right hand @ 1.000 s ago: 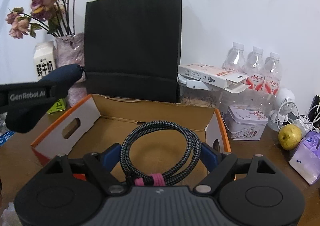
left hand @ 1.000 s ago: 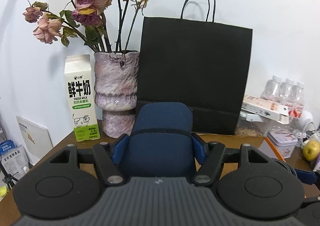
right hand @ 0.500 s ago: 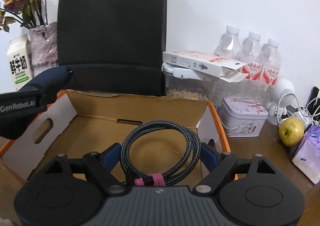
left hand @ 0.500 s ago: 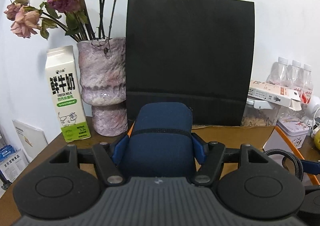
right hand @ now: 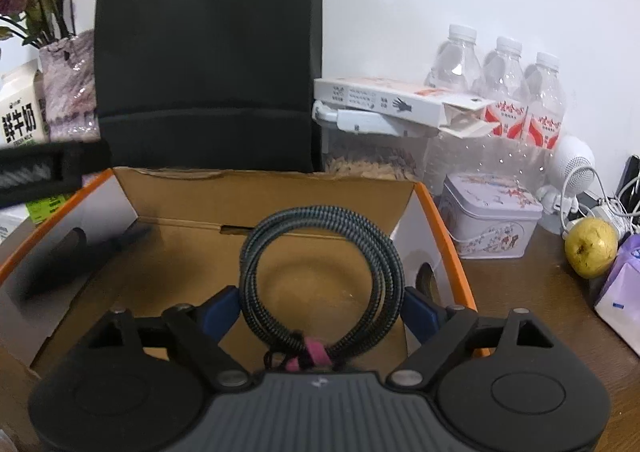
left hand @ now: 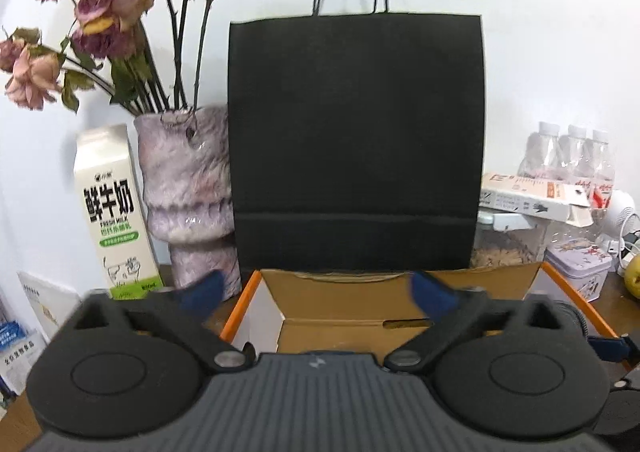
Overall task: Organize objects
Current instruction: 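Open the left tool to drop the navy case into the box while the right tool releases the cable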
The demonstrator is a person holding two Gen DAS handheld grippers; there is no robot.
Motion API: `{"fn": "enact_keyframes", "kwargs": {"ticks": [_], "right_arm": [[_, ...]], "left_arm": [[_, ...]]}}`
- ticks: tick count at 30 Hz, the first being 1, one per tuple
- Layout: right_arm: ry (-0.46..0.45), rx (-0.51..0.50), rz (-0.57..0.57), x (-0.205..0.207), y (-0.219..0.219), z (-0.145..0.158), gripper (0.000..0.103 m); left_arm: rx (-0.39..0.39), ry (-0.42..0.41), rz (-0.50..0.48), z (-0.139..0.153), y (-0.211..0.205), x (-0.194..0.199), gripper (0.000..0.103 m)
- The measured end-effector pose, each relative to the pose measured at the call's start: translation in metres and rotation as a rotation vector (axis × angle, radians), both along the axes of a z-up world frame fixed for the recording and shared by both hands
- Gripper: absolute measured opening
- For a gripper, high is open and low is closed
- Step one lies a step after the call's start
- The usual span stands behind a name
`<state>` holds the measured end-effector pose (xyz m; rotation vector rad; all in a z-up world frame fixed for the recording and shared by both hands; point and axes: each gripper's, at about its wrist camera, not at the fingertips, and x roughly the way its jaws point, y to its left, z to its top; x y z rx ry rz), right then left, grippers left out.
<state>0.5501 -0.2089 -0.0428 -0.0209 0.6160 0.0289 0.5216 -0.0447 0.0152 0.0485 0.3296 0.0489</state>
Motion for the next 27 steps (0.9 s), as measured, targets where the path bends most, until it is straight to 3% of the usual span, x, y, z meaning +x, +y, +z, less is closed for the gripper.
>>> {"fn": "enact_keyframes", "kwargs": {"ticks": [3, 27], "right_arm": [[-0.018, -0.008, -0.015, -0.002, -0.002, 0.001, 0.103], [-0.048, -0.028, 0.003, -0.025, -0.004, 0.022, 0.103]], "left_arm": [[0.006, 0.025, -0.004, 0.000, -0.003, 0.001, 0.103], [-0.083, 0.071, -0.008, 0.011, 0.014, -0.015, 0.103]]}}
